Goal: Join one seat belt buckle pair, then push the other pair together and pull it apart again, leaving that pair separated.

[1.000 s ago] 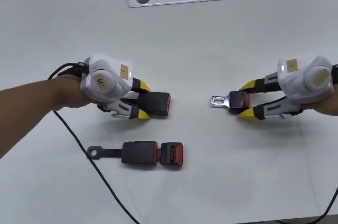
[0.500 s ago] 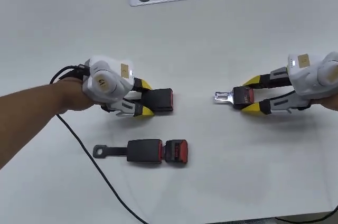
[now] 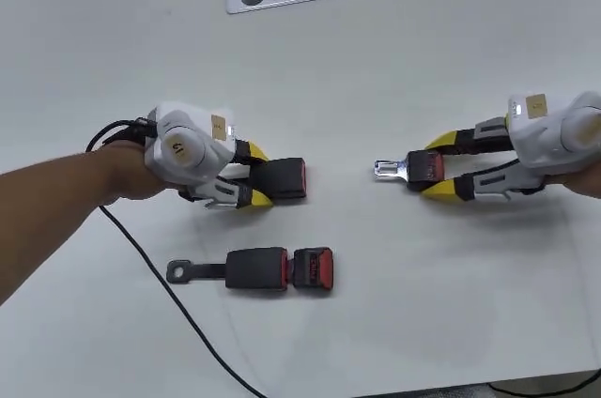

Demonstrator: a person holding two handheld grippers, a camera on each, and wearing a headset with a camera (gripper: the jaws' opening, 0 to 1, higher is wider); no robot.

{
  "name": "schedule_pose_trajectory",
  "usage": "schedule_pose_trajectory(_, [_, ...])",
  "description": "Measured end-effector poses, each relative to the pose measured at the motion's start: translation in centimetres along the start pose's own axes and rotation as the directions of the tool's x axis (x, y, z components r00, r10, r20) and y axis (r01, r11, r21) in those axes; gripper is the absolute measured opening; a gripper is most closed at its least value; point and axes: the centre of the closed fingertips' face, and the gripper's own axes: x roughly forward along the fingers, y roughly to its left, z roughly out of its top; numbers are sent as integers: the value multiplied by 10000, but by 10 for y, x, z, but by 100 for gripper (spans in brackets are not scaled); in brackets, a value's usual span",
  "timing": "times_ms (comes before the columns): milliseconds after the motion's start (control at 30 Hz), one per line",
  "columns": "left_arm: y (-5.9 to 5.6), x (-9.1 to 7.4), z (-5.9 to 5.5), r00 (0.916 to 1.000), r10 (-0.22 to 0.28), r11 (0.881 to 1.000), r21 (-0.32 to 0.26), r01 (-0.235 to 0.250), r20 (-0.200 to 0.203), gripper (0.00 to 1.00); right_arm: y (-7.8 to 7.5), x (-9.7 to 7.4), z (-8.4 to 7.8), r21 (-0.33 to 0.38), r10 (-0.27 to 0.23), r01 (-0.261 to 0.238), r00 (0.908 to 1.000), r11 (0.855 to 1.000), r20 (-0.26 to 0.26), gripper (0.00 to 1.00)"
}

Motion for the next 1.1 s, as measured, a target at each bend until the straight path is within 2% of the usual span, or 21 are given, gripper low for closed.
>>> schedule_pose_trajectory(1100, [0,1,-1,9997,-75,10000,46,76,-215,34,20,57,42,-412,521,-504,9977,9979,425,36])
